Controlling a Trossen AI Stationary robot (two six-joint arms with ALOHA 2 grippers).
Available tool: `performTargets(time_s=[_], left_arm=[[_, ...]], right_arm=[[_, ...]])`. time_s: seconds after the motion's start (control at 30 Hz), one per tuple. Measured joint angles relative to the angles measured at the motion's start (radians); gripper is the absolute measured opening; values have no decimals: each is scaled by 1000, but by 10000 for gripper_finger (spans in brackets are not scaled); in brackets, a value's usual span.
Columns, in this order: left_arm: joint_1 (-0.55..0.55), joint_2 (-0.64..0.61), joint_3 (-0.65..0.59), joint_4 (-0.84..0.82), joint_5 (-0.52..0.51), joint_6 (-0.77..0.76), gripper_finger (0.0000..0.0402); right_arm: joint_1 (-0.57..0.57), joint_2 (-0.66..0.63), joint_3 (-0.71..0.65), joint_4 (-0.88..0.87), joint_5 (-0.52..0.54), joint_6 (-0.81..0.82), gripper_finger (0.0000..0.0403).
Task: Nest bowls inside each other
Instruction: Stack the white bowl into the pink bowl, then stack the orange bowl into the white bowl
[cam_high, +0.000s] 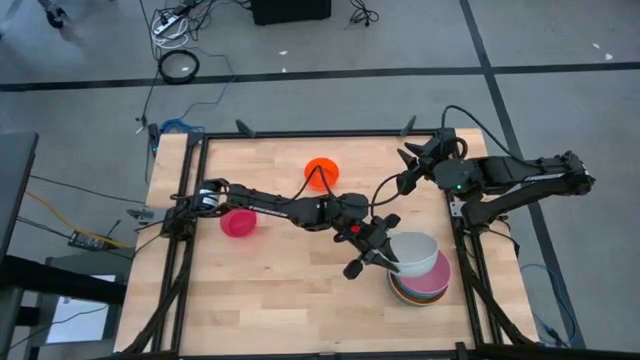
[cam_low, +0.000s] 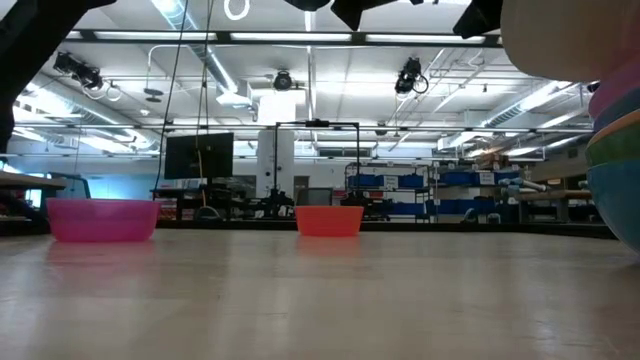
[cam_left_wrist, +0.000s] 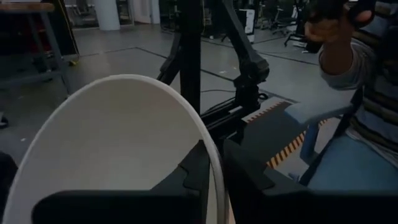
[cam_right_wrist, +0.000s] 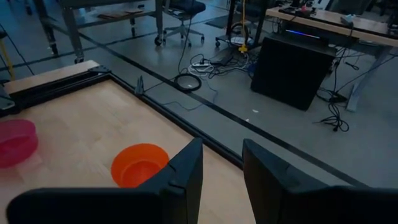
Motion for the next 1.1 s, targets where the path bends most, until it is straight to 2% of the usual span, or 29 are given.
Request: performTargets(time_s=[0.27, 0.57, 0.77, 0.93, 1.1], left_arm=[[0, 9, 0, 44, 2, -2, 54], [3, 71, 7, 113, 11, -97, 63], [3, 100, 77, 90, 37, -104, 66], [5, 101, 85, 87, 38, -104, 73], [25, 101, 85, 10, 34, -136, 75]], right_arm=[[0, 0, 0, -2, -8, 0, 100], [0, 0, 0, -6, -27, 0, 100], [0, 0, 0, -13, -34, 0, 100], [0, 0, 0, -31, -44, 9, 100], [0, 0, 0, -80, -62, 55, 100]])
